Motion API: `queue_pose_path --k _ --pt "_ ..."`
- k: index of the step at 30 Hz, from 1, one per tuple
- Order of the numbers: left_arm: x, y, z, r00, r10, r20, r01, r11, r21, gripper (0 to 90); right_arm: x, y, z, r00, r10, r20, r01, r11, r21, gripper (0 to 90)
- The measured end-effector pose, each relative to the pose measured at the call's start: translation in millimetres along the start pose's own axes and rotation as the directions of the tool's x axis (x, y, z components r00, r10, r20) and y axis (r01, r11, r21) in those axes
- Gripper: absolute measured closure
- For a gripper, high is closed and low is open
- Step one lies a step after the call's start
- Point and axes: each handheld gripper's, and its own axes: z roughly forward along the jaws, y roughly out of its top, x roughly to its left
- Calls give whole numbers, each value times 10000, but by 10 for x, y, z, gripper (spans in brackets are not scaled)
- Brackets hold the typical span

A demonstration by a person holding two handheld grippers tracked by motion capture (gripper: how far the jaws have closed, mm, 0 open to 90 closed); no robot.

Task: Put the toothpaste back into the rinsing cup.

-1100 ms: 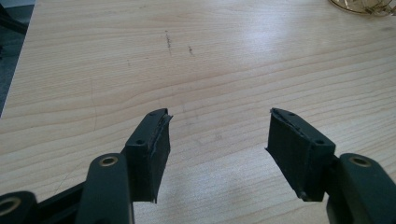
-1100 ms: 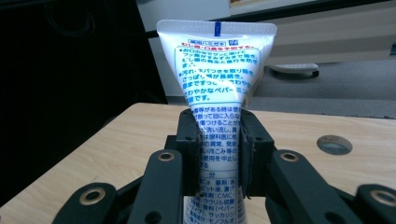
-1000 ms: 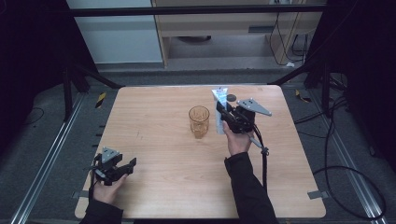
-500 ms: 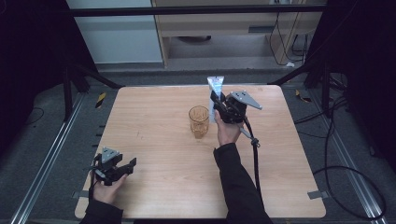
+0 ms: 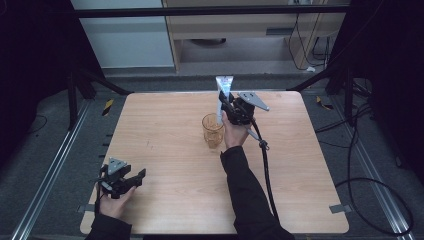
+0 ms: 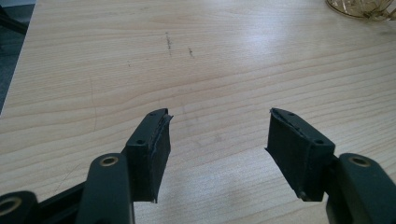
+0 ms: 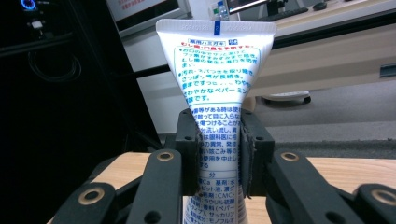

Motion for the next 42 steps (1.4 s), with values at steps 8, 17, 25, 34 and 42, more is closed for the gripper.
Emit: queue_pose_path --k 8,17,25,34,42 --pt "4 0 7 10000 -13 -10 13 10000 10 387 18 -82 162 10000 39 15 -39 10000 -61 727" --pt "6 0 -2 10000 -36 -6 36 10000 -35 387 -2 -184 300 10000 54 55 -54 9999 91 727" --pt "-4 3 -5 10000 29 2 -29 10000 -29 387 -41 -293 384 10000 75 43 -77 9989 471 726" --pt "5 1 0 10000 -2 10 2 10000 -25 387 -46 -431 435 10000 83 52 -87 9966 819 724" --pt "-6 1 7 10000 7 4 -7 10000 -26 388 -73 -555 426 9998 -187 -33 190 9883 1512 714"
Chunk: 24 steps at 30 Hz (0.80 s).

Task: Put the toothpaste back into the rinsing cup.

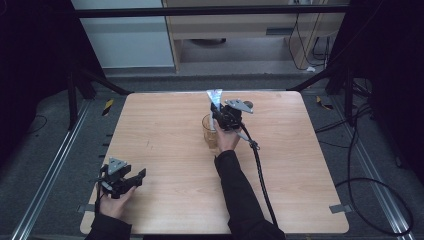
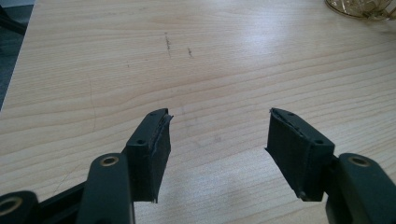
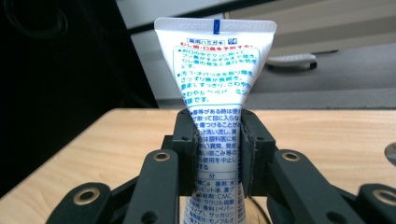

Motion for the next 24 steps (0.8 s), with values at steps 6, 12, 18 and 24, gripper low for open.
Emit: queue_pose_path --k 6,12,18,24 --pt "-4 0 4 10000 24 -4 -24 10000 15 388 -3 -46 -47 9998 -79 -167 84 9996 282 703" --pt "-7 -1 -7 10000 51 -18 -51 10000 19 388 31 -91 -129 9971 -718 -271 739 9935 868 691" --pt "-20 -2 -7 10000 79 -26 -79 10000 13 388 51 -95 -168 9938 -1025 -429 1080 9817 1571 639" --pt "-16 -4 -4 10000 89 -37 -88 9999 60 388 68 -97 -210 9880 -1448 -542 1532 9633 2205 580"
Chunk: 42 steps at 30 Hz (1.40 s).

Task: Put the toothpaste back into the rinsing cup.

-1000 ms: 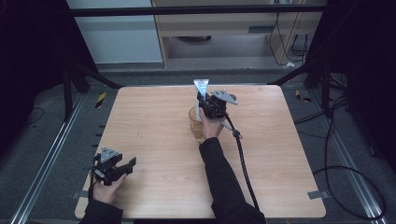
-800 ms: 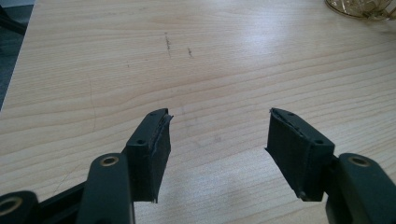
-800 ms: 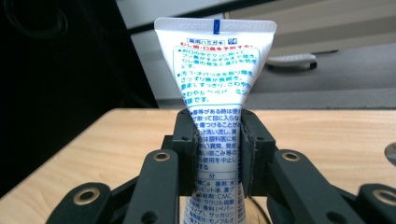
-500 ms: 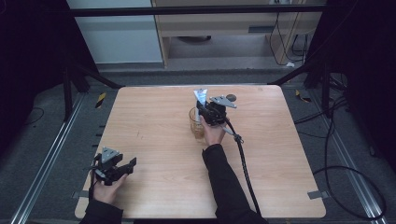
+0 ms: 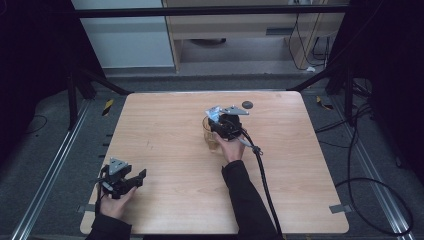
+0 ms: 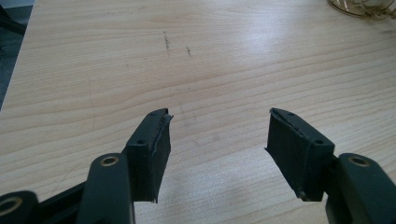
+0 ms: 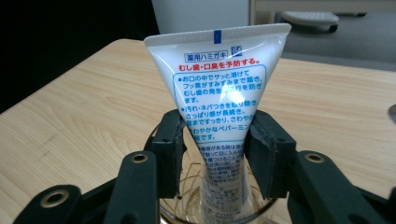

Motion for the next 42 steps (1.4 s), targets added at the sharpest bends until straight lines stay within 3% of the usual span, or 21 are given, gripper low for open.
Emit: queue_pose_path --k 4,9,13,21,27,31,37,42 --pt "-2 -1 -1 10000 24 -11 -24 10000 10 388 -9 -40 -60 10000 -23 -36 23 9999 -160 551" --pt "-4 -1 1 10000 49 -9 -49 10000 16 387 3 13 -226 9996 -258 -86 254 9985 -488 390" --pt "-5 0 -3 10000 38 -3 -38 10000 -4 387 37 50 -398 9982 -562 -221 555 9981 -283 272" --pt "-20 -2 0 10000 20 20 -20 10000 9 385 -18 19 -785 9974 -715 -18 715 9974 -26 181" --pt "-19 -4 -4 10000 55 47 -55 10000 20 386 -130 -136 -1092 9962 -868 -14 868 9956 346 174" --pt "-16 -6 -7 10000 48 50 -48 10000 46 398 -253 -330 -1274 9967 -804 124 797 9955 508 168" --pt "-13 -9 2 9999 47 113 -49 9999 107 426 -429 -615 -1492 9965 -758 338 725 9934 887 164" --pt "-21 -13 7 9999 55 106 -56 10000 81 432 -501 -761 -1649 9966 -794 235 769 9927 924 154"
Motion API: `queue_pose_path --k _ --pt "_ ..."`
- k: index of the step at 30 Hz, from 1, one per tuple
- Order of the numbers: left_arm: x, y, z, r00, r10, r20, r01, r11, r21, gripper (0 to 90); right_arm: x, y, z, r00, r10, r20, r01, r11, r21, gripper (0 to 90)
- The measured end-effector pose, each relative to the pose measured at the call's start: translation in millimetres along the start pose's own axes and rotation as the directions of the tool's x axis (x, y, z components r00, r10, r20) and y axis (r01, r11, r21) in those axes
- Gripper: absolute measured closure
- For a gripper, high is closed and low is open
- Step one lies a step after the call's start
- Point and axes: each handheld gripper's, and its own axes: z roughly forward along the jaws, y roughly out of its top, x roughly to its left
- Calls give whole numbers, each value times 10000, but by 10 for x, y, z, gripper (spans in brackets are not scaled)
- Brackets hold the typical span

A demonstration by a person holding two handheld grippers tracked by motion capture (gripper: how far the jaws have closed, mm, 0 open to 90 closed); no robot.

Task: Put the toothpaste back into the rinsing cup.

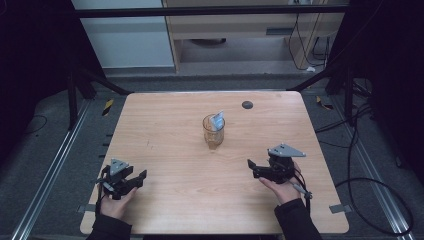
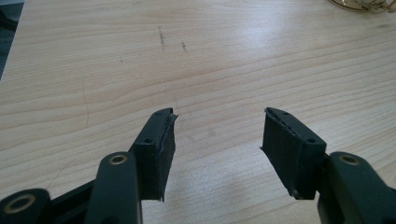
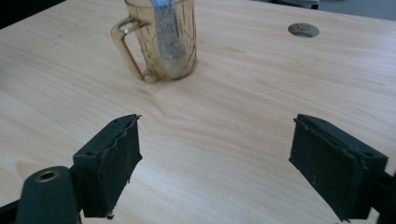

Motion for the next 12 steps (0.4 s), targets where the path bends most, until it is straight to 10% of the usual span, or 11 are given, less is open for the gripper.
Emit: queue_pose_path --k 12 --pt "8 -18 15 9998 199 18 -199 9998 -97 404 -204 -414 -399 9983 433 392 -410 9975 -578 152"
